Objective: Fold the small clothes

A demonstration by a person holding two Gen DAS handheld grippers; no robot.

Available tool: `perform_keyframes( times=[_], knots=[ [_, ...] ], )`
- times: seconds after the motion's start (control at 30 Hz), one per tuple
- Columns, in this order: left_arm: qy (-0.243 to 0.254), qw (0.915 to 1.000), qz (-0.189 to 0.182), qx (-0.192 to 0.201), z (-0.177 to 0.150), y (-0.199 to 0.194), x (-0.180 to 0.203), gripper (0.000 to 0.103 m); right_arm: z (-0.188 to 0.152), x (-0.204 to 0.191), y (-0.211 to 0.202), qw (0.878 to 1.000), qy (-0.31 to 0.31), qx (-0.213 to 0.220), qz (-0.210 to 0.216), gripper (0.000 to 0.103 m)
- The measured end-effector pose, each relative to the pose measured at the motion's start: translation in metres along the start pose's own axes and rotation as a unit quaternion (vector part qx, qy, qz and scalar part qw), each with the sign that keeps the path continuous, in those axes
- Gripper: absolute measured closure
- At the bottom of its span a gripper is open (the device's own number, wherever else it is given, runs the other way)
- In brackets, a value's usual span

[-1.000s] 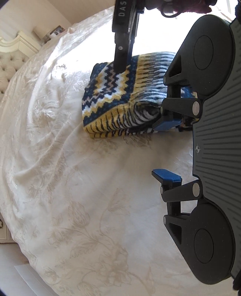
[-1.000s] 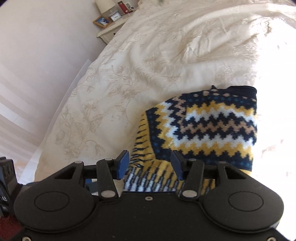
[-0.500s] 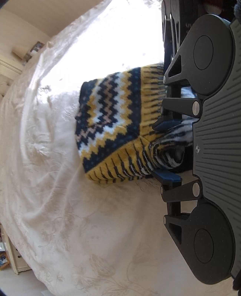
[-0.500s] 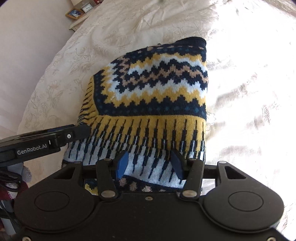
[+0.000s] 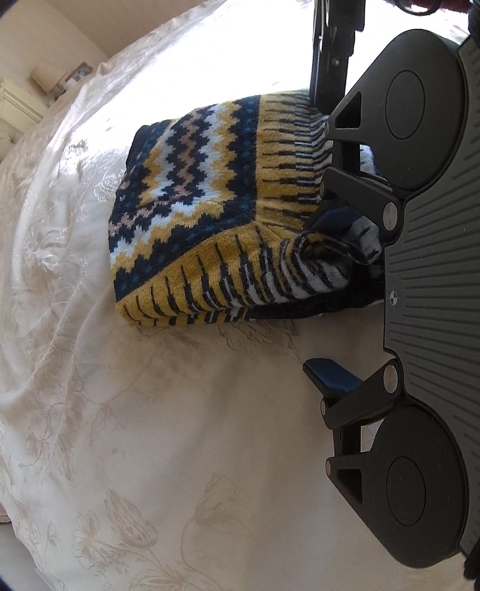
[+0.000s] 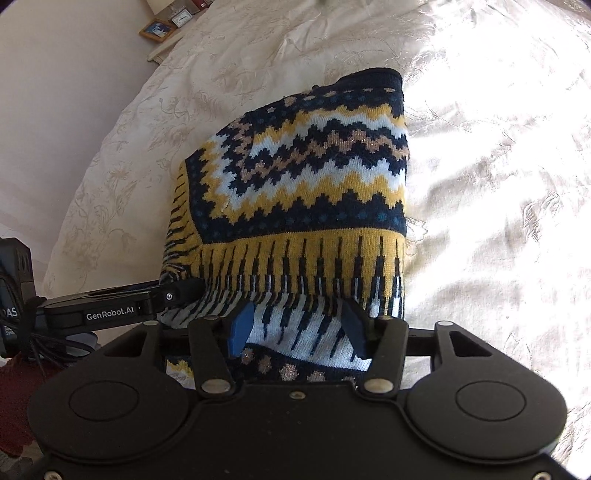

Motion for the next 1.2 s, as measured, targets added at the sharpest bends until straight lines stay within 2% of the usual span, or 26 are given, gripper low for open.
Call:
perform_keyframes(
  times=[0.07,0.13,0.2,0.3,0.4,0.47,0.57,0.67,0.77,0.87,0.97,1.13,1.2],
  knots=[
    [-0.004,1.0,0.004,-0.003,-0.003,0.001,-0.003,0.025,0.002,0.002,-0.009,1.0,-0.004,0.008,0.002,0.031],
    [-0.008,0.9999,0.005,-0.005,-0.004,0.0,-0.005,0.022,0.006,0.006,-0.016,1.0,-0.008,0.014,-0.001,0.029],
    [-0.004,1.0,0.002,-0.007,-0.003,0.0,-0.006,0.022,0.011,0.013,-0.021,1.0,-0.006,0.019,-0.005,0.028],
    [-0.009,0.9999,-0.005,-0.008,-0.003,-0.008,-0.009,0.022,0.017,0.023,-0.028,1.0,0.001,0.027,-0.008,0.017],
    [-0.026,0.9989,-0.036,0.01,-0.003,-0.025,-0.014,0.024,0.023,0.032,-0.031,0.999,0.005,0.033,-0.008,0.01],
    [-0.04,0.9971,-0.058,0.028,-0.005,-0.04,-0.013,0.024,0.027,0.036,-0.031,0.999,0.01,0.038,-0.005,0.002],
    [-0.048,0.9949,-0.08,0.037,-0.013,-0.053,-0.006,0.02,0.031,0.044,-0.028,0.999,0.019,0.044,0.003,0.001],
    [-0.042,0.9947,-0.093,0.013,-0.025,-0.049,0.005,0.02,0.036,0.048,-0.02,0.999,0.025,0.041,0.009,0.001],
    [-0.047,0.9956,-0.08,-0.012,-0.038,-0.036,0.01,0.018,0.042,0.053,-0.013,0.999,0.026,0.038,0.017,0.001],
    [-0.081,0.9938,-0.073,-0.022,-0.047,-0.024,0.007,0.017,0.049,0.055,-0.006,0.999,0.025,0.039,0.027,0.001],
    [-0.085,0.9932,-0.077,-0.022,-0.043,-0.014,0.007,0.014,0.056,0.058,0.004,0.998,0.027,0.032,0.039,0.001],
    [-0.071,0.9912,-0.108,-0.028,-0.026,0.009,0.017,0.012,0.07,0.066,0.024,0.997,0.042,0.023,0.056,0.001],
    [-0.065,0.9909,-0.112,-0.035,-0.021,0.019,0.021,0.005,0.075,0.069,0.033,0.997,0.049,0.02,0.061,0.001]
  ],
)
Point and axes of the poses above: each gripper's, at about its wrist camera, not at the fingertips, and y roughly the way its jaws point, x to its right, z to its top, the point moved 1 cm from there along y, roughly the way its jaws point, and after that the axes turned 6 degrees about x, right-handed, at the moved point
